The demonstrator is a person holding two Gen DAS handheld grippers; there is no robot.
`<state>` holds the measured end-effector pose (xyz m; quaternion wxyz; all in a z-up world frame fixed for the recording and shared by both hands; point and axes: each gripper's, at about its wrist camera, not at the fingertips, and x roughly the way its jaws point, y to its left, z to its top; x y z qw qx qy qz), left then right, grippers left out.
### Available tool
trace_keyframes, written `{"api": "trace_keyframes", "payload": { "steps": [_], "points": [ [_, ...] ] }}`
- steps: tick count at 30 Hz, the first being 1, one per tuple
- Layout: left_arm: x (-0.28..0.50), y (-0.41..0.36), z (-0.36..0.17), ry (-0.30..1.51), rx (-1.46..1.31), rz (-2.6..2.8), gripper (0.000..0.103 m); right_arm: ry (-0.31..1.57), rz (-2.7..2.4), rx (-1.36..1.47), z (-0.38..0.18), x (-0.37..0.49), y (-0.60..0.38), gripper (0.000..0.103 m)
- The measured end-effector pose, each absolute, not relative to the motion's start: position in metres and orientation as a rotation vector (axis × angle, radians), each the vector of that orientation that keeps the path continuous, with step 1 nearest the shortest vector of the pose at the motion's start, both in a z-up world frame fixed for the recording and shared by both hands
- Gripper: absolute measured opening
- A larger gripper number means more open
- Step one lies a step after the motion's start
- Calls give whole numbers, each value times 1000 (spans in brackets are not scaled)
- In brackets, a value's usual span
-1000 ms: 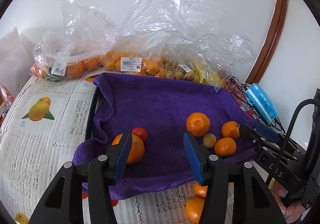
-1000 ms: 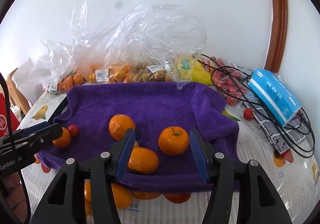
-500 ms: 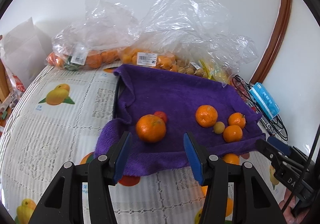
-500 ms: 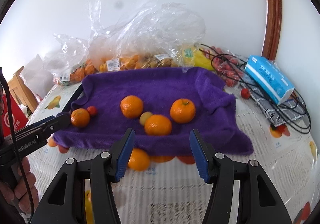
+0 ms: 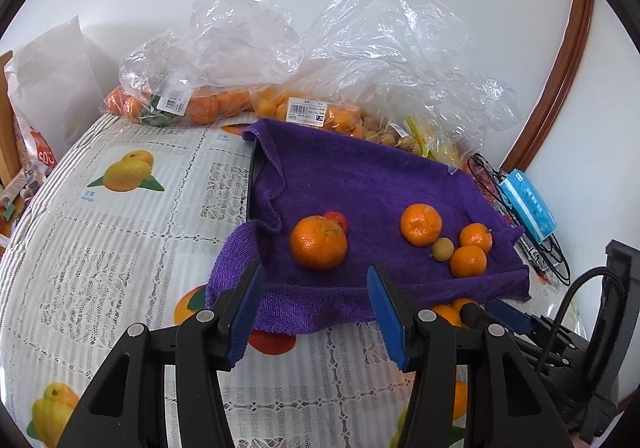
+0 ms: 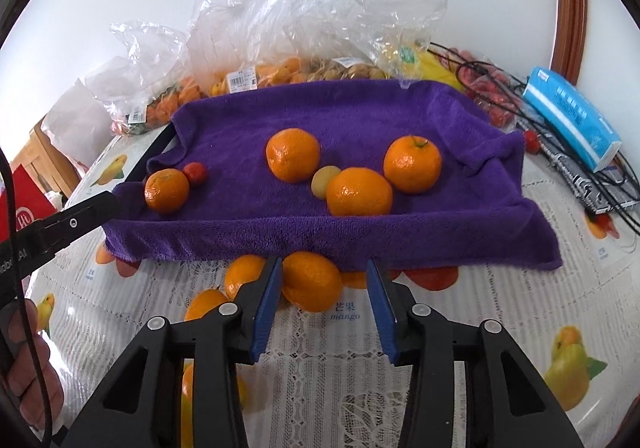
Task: Organize fruits
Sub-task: 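Withdraw both tools from the towel toward the loose oranges, then grasp a loose orange on the table with the right tool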
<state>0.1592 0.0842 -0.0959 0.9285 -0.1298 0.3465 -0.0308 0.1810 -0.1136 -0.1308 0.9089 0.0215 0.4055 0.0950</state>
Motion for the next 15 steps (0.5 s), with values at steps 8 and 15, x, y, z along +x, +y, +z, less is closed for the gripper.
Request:
{"api": "trace_keyframes", "payload": {
  "steps": [8, 15],
  "points": [
    [159, 84, -96, 711, -268, -73, 51, 887, 179, 13, -148, 189, -104, 39],
    [158, 82, -95, 711, -266, -85, 51, 874, 175, 2, -147, 192, -103, 38]
  ]
}}
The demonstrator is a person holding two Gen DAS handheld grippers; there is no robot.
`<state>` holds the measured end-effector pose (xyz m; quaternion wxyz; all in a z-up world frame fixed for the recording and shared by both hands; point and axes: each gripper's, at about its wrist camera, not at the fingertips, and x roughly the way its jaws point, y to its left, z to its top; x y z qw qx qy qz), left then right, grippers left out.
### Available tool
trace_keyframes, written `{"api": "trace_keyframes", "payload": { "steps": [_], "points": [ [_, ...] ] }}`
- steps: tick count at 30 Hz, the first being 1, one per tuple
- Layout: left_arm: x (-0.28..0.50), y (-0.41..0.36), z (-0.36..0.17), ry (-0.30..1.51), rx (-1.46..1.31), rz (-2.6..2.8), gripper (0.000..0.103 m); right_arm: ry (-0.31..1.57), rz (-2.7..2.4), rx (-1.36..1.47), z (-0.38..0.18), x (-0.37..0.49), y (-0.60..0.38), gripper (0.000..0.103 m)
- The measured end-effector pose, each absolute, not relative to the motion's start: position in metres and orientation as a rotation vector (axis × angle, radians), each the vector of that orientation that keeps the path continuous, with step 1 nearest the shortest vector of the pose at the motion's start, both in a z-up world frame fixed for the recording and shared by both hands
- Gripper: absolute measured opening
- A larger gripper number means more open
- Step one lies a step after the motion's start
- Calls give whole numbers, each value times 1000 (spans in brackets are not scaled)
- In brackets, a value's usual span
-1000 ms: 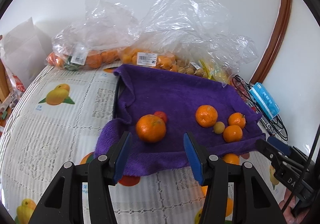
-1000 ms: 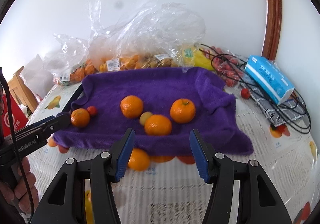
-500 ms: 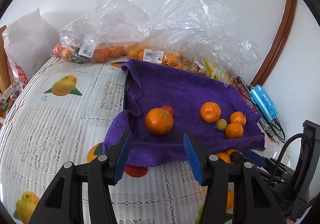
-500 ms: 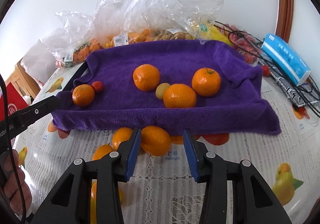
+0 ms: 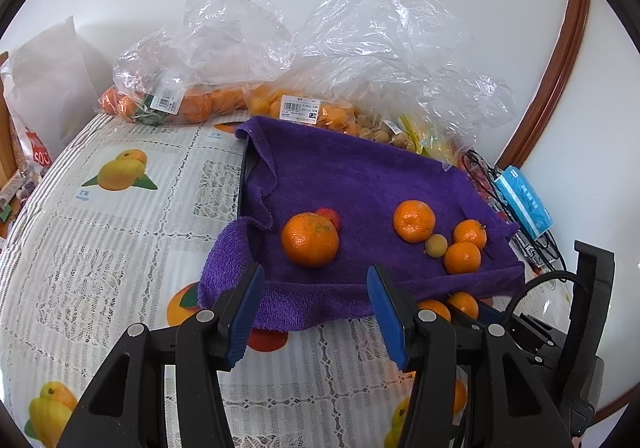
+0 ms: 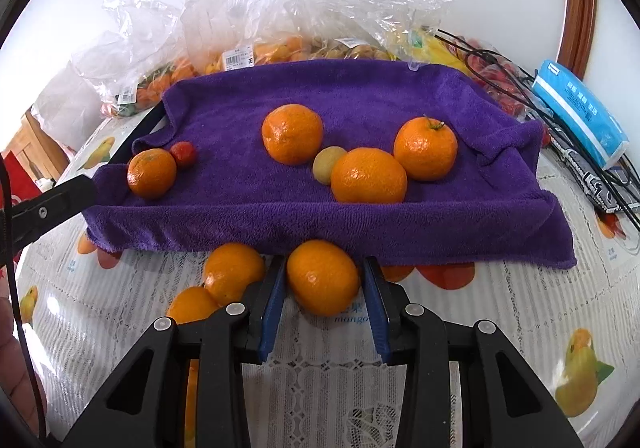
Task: Organize fruits
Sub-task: 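Grasp a loose orange on the table with the right tool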
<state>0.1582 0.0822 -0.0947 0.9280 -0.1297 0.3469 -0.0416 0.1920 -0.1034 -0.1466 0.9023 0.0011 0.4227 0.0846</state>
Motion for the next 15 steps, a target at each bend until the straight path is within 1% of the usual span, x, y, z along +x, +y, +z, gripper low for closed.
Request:
{"api": "trace_keyframes", "payload": {
  "steps": [2, 15],
  "points": [
    [158, 82, -95, 711, -263, -87, 51, 874, 168, 2, -147, 194, -104, 36],
    [160, 85, -96, 718, -275, -86, 51, 857, 156, 13, -144, 187, -114, 36]
  ]
}}
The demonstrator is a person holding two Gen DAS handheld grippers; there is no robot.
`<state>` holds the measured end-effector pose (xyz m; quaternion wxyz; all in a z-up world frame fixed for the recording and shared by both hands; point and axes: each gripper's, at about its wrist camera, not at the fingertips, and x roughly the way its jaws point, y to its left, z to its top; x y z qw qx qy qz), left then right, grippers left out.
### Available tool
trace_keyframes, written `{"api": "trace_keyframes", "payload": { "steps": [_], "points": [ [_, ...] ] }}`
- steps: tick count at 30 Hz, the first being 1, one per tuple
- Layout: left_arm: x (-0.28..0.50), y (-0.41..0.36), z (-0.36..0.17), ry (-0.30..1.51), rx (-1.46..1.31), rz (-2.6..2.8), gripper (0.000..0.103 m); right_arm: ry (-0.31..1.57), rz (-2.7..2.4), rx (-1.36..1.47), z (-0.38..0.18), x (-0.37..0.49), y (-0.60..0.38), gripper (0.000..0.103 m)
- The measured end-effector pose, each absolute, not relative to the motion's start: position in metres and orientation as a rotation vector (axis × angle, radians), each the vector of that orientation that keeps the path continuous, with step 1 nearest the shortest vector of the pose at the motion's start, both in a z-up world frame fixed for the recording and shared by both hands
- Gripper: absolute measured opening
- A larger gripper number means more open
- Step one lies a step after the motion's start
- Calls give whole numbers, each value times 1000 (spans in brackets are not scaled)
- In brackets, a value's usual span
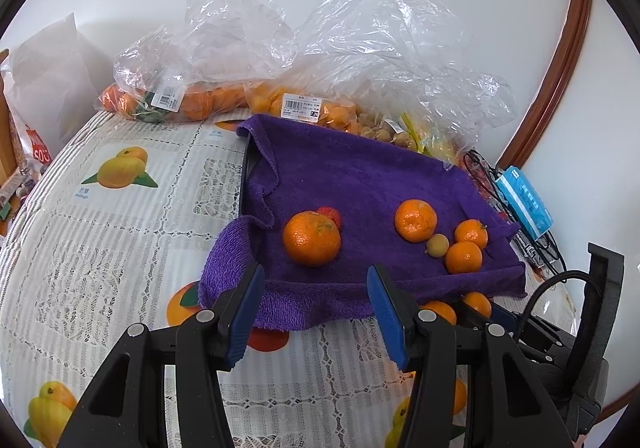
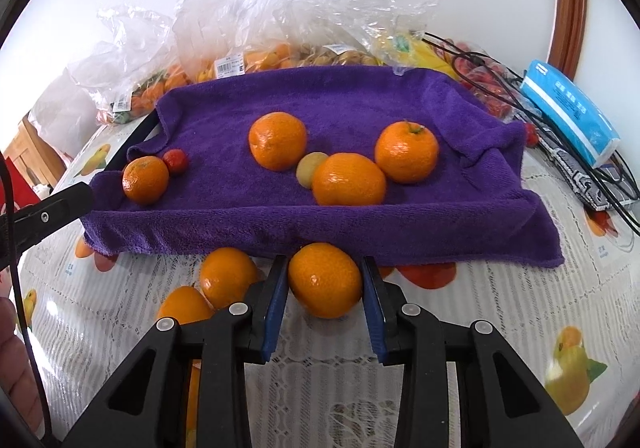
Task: Organize fruits
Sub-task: 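Grasp a loose orange on the table with the right tool, then lift the orange with the right tool while the left tool approaches another orange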
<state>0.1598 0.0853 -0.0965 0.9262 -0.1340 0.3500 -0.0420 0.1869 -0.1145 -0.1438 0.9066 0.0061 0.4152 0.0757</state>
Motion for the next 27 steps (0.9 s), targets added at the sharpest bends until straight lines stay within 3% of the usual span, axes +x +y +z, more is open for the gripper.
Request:
{"api": "trace_keyframes", "payload": {
  "steps": [27],
  "points": [
    [158, 69, -100, 723, -211, -124, 51, 822, 57, 34, -127, 160, -173, 36]
  ]
}}
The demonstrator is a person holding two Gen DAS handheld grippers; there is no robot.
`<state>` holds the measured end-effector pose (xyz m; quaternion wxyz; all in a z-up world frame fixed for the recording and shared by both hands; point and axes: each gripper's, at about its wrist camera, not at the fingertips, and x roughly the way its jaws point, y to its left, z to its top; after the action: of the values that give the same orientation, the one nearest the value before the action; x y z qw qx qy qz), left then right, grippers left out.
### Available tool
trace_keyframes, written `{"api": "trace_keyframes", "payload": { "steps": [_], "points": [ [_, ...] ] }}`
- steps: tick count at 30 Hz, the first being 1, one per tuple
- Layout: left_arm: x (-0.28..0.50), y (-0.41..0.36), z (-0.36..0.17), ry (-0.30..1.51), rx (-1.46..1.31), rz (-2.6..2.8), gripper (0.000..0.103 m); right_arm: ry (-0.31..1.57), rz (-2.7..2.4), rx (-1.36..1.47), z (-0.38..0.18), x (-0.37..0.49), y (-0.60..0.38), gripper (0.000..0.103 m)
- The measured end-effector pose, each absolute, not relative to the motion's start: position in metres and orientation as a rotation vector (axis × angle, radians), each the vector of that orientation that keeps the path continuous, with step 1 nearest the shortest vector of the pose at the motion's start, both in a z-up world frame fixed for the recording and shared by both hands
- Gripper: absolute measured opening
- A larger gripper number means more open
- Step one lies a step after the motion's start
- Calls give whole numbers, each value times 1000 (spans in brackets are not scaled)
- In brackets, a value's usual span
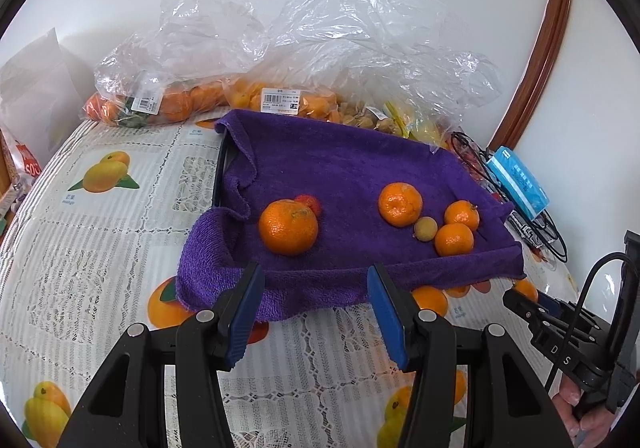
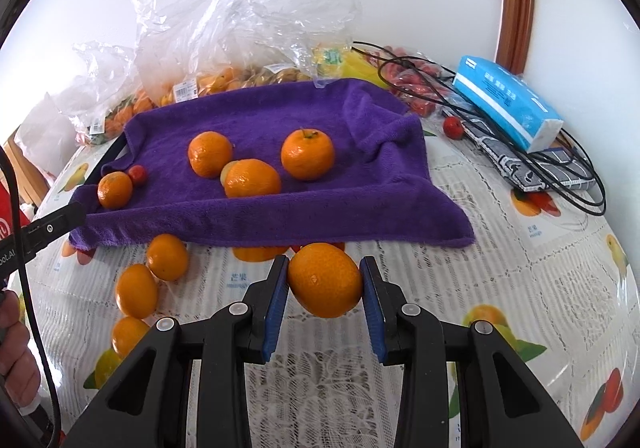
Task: Organize fruits
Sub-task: 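Lift the orange with the right tool while the left tool approaches another orange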
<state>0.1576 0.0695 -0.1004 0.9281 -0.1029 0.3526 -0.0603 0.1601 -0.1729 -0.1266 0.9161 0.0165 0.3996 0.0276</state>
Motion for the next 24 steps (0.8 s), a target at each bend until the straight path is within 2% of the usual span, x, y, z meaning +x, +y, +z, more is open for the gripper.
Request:
{"api": "trace_keyframes", "payload": {
  "steps": [24],
  "points": [
    [152, 52, -101, 739, -234, -292, 53, 800, 53, 28, -125, 151, -177, 36]
  ]
}}
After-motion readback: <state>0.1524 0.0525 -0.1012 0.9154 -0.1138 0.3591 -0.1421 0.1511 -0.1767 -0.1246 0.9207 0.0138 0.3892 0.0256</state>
